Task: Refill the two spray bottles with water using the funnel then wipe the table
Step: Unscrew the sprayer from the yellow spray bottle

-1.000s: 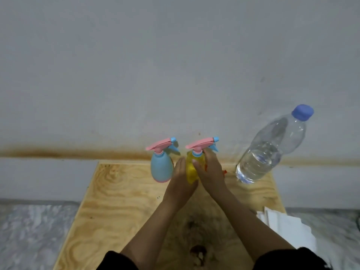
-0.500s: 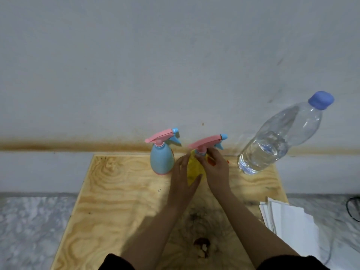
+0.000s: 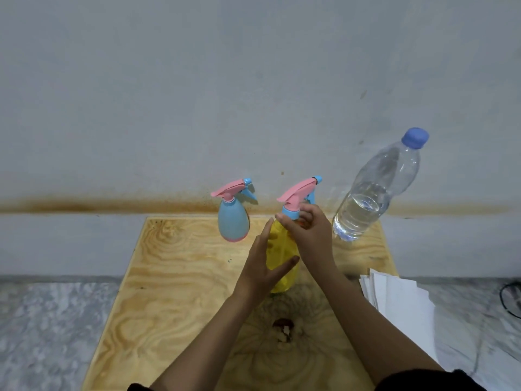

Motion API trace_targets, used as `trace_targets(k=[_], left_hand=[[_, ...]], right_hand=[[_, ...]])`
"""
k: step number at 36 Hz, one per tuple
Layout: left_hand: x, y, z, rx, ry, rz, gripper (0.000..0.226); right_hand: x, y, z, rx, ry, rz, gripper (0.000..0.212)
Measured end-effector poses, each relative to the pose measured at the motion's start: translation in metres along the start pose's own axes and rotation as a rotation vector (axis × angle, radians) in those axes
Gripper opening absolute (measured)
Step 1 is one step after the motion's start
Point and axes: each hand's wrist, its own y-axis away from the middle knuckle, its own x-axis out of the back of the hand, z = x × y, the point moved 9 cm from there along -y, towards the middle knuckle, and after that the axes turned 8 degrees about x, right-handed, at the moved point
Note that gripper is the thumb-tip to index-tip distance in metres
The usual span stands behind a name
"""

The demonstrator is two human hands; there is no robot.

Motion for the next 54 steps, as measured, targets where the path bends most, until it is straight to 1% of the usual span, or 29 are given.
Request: trace_targets(k=[3,6,10,12,15,17,18,20,23,25,27,29,31,32,34,35,38,41,42,43,46,49,51,54], left_hand=[[-0.002,0.008,0.01,-0.009,0.011,-0.002,0.086],[-0.001,0.009,0.017,-0.002,0.032,-0.032,0.083],[0.001,0.011,0.025,0.026,0.037,-0.098,0.072],[0.003,0.013,0.028,0.03,0.029,-0.123,0.067],[0.006,0.013,0.031,0.044,0.033,-0.127,0.067],[0.008,0.013,0.032,0.053,0.045,-0.112,0.066],[0.009,0.013,0.033,0.053,0.043,-0.1,0.066],[0.01,0.014,0.036,0.047,0.044,-0.074,0.065],[0.01,0.016,0.039,0.035,0.035,-0.064,0.069],[0.01,0.017,0.04,0.04,0.034,-0.07,0.071],[0.013,0.017,0.041,0.052,0.046,-0.065,0.07],[0.017,0.016,0.039,0.065,0.076,-0.054,0.066],[0.02,0.017,0.039,0.068,0.084,-0.047,0.066],[0.021,0.017,0.039,0.064,0.084,-0.042,0.066],[0.022,0.016,0.04,0.059,0.079,-0.03,0.067],[0.023,0.015,0.041,0.057,0.073,-0.024,0.067],[0.023,0.013,0.044,0.049,0.057,-0.011,0.071],[0.026,0.01,0.042,0.063,0.115,0.004,0.075],[0.027,0.009,0.042,0.066,0.118,0.007,0.078],[0.028,0.008,0.041,0.065,0.103,0.009,0.079],[0.025,0.008,0.044,0.039,0.002,-0.015,0.077],[0.02,0.007,0.047,0.006,-0.062,-0.031,0.082],[0.022,0.006,0.047,0.006,-0.053,-0.017,0.081],[0.025,0.006,0.047,0.004,-0.026,-0.001,0.079]], right_hand=[[0.001,0.001,-0.009,0.011,0.013,-0.064,0.024],[0.003,0.004,-0.015,0.014,-0.068,-0.122,0.021],[0.003,0.006,-0.021,0.042,-0.109,-0.209,0.015],[0.001,0.006,-0.024,0.031,-0.128,-0.266,0.019],[-0.004,0.008,-0.021,-0.06,-0.195,-0.377,0.036],[-0.008,0.009,-0.02,-0.082,-0.179,-0.414,0.035],[-0.007,0.008,-0.02,-0.085,-0.141,-0.394,0.032],[-0.004,0.005,-0.018,-0.118,-0.094,-0.284,0.028],[-0.003,0.005,-0.019,-0.147,-0.158,-0.121,0.039],[-0.001,0.005,-0.02,-0.138,-0.139,-0.08,0.041],[-0.001,0.005,-0.02,-0.15,-0.16,-0.095,0.032],[-0.006,0.006,-0.019,-0.146,-0.235,-0.191,0.023],[-0.014,0.009,-0.018,-0.143,-0.341,-0.294,0.035],[-0.015,0.01,-0.017,-0.155,-0.378,-0.307,0.042],[-0.014,0.008,-0.014,-0.189,-0.391,-0.251,0.053],[-0.013,0.007,-0.013,-0.195,-0.368,-0.208,0.051],[-0.009,0.002,-0.015,-0.187,-0.261,-0.125,0.031],[-0.013,0.0,-0.016,-0.196,-0.362,-0.155,0.013],[-0.014,-0.001,-0.017,-0.191,-0.385,-0.176,0.015],[-0.015,-0.001,-0.018,-0.183,-0.383,-0.2,0.021],[-0.015,0.001,-0.022,-0.158,-0.285,-0.19,0.035],[-0.013,0.0,-0.029,-0.086,-0.154,-0.133,0.033],[-0.016,0.0,-0.033,-0.047,-0.123,-0.185,0.034],[-0.025,0.005,-0.035,-0.055,-0.228,-0.349,0.028]])
